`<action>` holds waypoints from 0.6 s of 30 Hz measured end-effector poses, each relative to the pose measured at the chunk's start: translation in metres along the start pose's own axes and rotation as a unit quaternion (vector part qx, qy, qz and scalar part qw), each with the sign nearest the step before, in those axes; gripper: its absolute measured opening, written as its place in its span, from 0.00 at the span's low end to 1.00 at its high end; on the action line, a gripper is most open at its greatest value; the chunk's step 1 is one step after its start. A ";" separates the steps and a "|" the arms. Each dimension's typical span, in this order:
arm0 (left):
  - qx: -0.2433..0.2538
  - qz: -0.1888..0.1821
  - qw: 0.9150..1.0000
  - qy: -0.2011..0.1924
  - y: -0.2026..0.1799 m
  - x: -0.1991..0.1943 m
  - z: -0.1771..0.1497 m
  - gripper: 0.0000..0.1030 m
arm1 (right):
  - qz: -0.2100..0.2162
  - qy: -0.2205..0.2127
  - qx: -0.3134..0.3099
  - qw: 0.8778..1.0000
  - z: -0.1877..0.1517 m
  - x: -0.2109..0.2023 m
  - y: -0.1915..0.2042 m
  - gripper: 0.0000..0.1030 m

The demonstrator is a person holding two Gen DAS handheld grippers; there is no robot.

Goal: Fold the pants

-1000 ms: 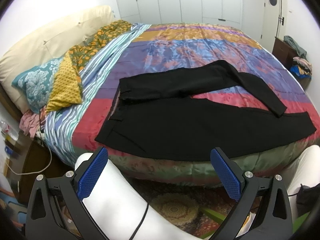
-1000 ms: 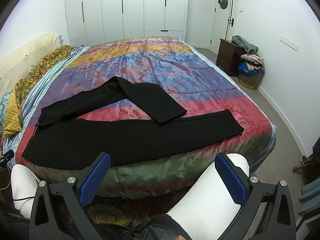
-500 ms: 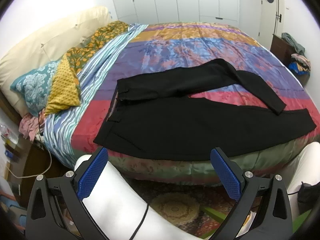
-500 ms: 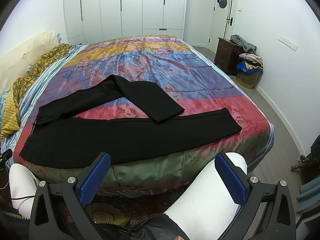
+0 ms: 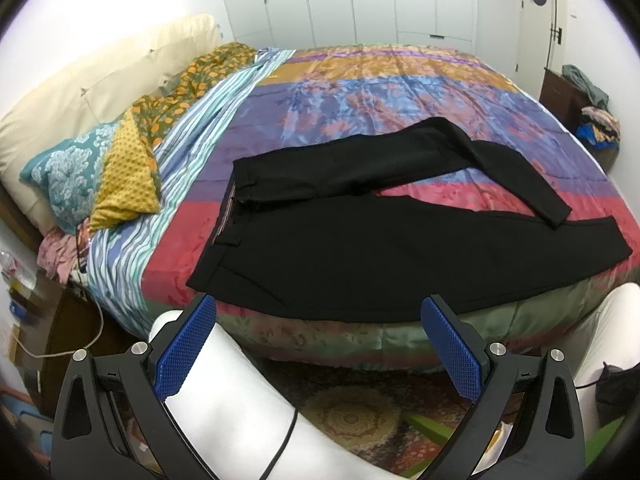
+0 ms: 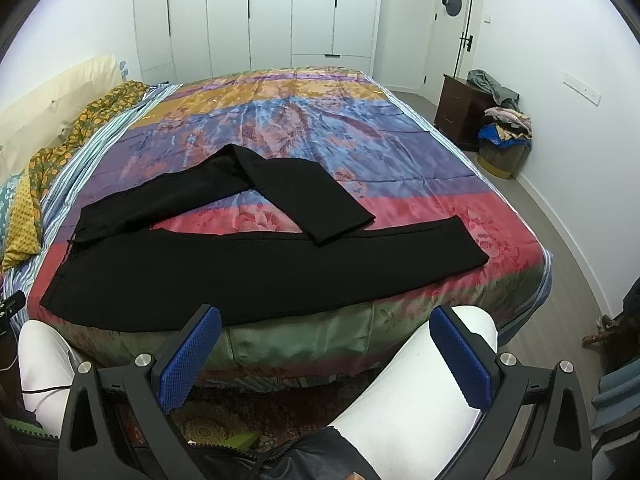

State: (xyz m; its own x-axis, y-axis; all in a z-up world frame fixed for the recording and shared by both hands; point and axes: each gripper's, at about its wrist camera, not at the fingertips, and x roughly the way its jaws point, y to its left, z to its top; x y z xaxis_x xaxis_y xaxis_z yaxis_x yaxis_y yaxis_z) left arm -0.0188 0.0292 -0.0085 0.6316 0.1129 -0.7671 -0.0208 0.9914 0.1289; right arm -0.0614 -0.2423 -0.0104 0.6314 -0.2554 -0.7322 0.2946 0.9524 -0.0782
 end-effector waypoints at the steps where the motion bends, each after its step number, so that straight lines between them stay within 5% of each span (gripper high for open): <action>1: 0.000 0.000 1.000 0.001 0.000 0.000 0.000 0.99 | 0.000 0.000 -0.002 1.000 0.000 0.000 0.001 1.00; 18: 0.005 -0.001 1.000 0.002 0.000 0.001 0.001 0.99 | 0.001 0.002 -0.005 1.000 -0.001 0.002 0.003 1.00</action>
State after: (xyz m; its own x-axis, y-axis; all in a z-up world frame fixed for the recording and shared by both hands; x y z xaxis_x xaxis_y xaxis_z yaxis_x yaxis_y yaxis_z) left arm -0.0175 0.0292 -0.0093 0.6288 0.1116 -0.7695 -0.0119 0.9909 0.1340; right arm -0.0595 -0.2401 -0.0129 0.6290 -0.2525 -0.7352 0.2862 0.9546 -0.0830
